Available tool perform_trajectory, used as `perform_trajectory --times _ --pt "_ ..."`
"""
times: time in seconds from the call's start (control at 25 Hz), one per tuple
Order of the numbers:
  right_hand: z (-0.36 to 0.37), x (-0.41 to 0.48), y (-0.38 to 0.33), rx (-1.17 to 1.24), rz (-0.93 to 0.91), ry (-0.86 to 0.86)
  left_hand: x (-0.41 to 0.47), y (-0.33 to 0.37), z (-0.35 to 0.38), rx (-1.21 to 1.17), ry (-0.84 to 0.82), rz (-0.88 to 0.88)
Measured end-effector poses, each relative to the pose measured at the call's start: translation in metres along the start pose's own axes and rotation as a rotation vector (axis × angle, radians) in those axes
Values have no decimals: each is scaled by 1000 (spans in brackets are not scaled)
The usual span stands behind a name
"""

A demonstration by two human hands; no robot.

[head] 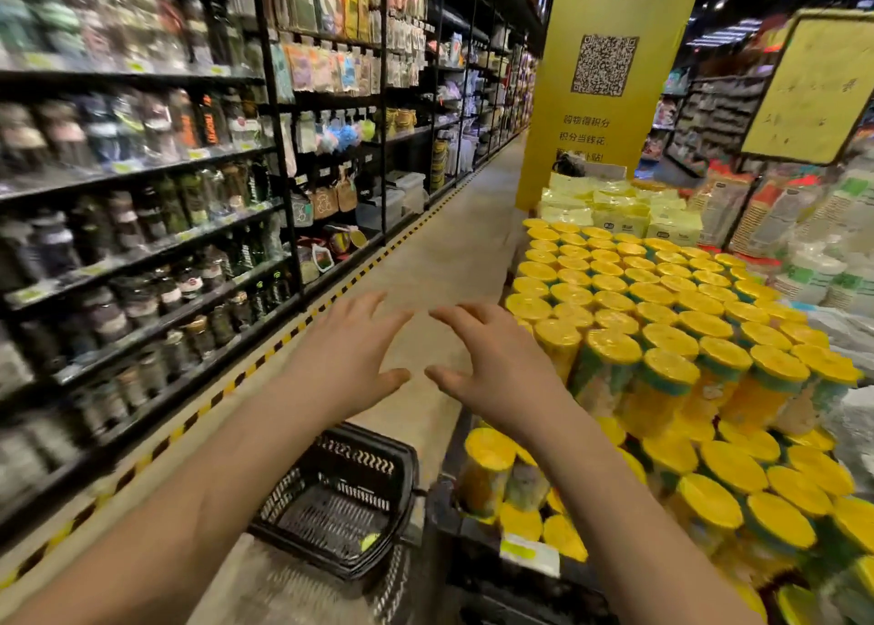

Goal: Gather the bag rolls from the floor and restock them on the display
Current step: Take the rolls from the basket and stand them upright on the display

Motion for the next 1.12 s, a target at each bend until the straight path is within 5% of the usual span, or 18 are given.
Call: perform_trajectory --times 0.24,0.44,1.12 --pt "99 56 -101 58 -7 -113 -47 -163 23 -3 -83 -118" --pt "177 89 -117 41 51 -297 -44 -223 81 -97 -205 -123" --pt "482 188 45 88 370 -706 134 -298 392 -144 -630 -8"
Point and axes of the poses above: each hand's wrist, its own x-axis towards the middle knuckle, its own z-axis out of the palm, y = z × x, the point moved 9 cm from there along x, towards the middle knuckle, and after that the axes turned 3 degrees about -z, right-handed, at the moved point
